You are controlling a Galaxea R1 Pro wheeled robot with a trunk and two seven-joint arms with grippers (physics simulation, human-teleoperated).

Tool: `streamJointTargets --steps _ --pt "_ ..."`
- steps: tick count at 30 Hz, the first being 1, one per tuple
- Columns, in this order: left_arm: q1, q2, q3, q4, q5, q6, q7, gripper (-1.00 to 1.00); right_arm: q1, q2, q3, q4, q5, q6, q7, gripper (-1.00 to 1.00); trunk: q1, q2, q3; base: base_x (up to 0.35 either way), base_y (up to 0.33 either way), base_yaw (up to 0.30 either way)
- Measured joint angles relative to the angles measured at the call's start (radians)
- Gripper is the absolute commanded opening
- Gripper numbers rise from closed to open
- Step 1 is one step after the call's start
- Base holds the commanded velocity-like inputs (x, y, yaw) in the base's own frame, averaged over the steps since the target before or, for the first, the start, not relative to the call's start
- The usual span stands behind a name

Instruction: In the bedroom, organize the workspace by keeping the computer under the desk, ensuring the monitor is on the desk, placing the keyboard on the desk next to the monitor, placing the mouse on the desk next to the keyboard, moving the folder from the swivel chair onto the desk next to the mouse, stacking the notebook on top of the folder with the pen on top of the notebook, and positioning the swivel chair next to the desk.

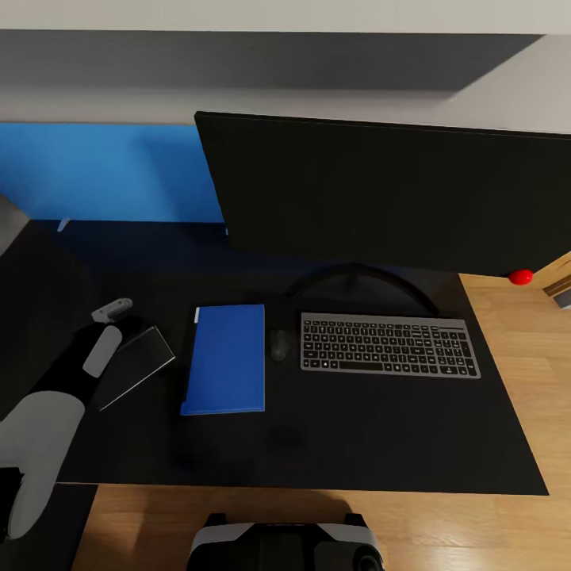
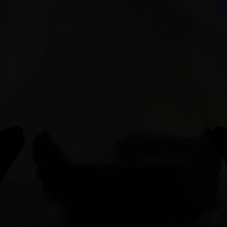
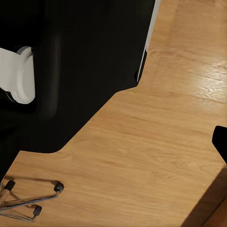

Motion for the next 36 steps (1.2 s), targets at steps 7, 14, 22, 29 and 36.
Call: streamJointTargets --steps 7,14,22,29,36 --pt "0.008 0.0 0.0 -0.01 -0.001 0.0 0.0 1.0 0.0 0.0 0.0 0.0 0.0 0.0 0.0 1.0 0.0 0.0 0.0 -0.083 0.0 0.0" --pt "0.01 0.0 0.0 -0.012 -0.001 0.0 0.001 1.0 0.0 0.0 0.0 0.0 0.0 0.001 0.0 1.0 0.0 0.0 0.0 -0.201 0.0 0.0" --pt "0.01 0.0 0.0 -0.013 -0.003 0.0 0.001 1.0 0.0 0.0 0.0 0.0 0.0 0.0 0.0 1.0 0.0 0.0 0.0 -0.046 0.0 0.0" --pt "0.01 0.0 0.0 -0.013 -0.002 -0.001 0.0 1.0 0.0 0.0 -0.001 0.0 0.0 0.0 0.0 1.0 0.0 0.0 0.0 -0.076 0.0 0.0" --pt "0.01 0.0 0.0 -0.013 -0.002 -0.001 0.0 1.0 0.0 0.0 -0.001 0.0 0.0 0.0 0.0 1.0 0.0 0.0 0.0 -0.216 0.0 0.0"
